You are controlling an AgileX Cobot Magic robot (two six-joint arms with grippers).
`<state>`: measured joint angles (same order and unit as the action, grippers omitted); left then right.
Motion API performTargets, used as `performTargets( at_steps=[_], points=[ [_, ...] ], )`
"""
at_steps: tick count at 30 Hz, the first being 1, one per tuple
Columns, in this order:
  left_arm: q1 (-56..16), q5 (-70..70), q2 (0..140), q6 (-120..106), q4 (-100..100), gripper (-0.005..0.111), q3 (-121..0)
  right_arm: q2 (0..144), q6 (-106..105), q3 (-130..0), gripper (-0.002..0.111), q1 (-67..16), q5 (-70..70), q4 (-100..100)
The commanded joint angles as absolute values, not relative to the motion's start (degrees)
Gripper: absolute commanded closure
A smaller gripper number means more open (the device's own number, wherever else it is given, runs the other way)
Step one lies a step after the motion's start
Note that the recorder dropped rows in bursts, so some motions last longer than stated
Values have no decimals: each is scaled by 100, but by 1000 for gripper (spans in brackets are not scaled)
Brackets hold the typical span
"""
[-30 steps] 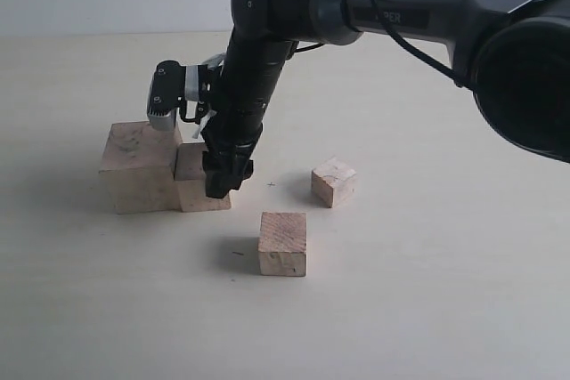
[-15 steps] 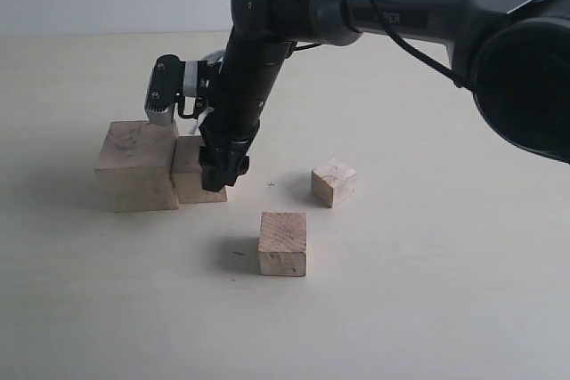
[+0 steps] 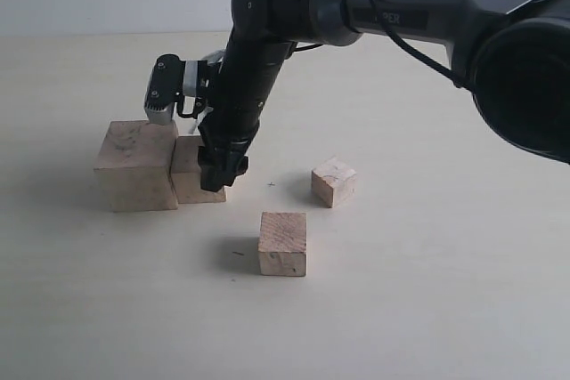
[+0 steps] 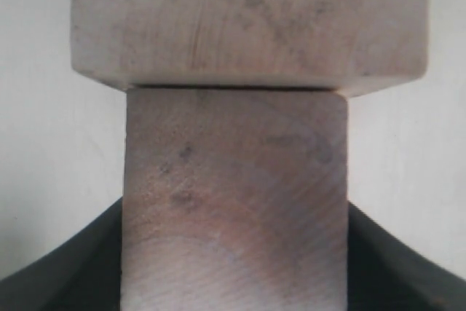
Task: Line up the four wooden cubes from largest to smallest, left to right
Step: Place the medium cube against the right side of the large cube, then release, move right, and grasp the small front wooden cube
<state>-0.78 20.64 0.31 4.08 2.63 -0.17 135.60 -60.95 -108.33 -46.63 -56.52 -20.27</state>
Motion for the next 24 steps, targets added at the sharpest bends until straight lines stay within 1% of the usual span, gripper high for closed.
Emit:
performTargets(
  at_steps=[1,2,4,5,11,15,20,24],
  points=[
    [-116,2018,0,458,261,107,0,13583,-6005,-10841,44,-4649,-5617,-2183],
    [-116,2018,0,458,261,107,0,13583,-5907,-10841,32,-4649,-5574,-2206],
    [-116,2018,0,458,261,107,0,13583,-5846,-10841,26,-4649,-5565,-2206],
    [-116,2018,0,458,261,107,0,13583,-5846,-10841,26,-4649,-5577,-2206],
    [-116,2018,0,458,261,107,0,13272,-5536,-10841,26,-4649,-5773,-2009],
    [-116,2018,0,458,261,107,0,12855,-4768,-10841,26,-4649,-5973,-1612],
    [-116,2018,0,458,261,107,0,12655,-2274,-10841,30,-4649,-6913,-708],
    [-116,2018,0,458,261,107,0,12645,-704,-10841,33,-4649,-6996,-703]
  ],
)
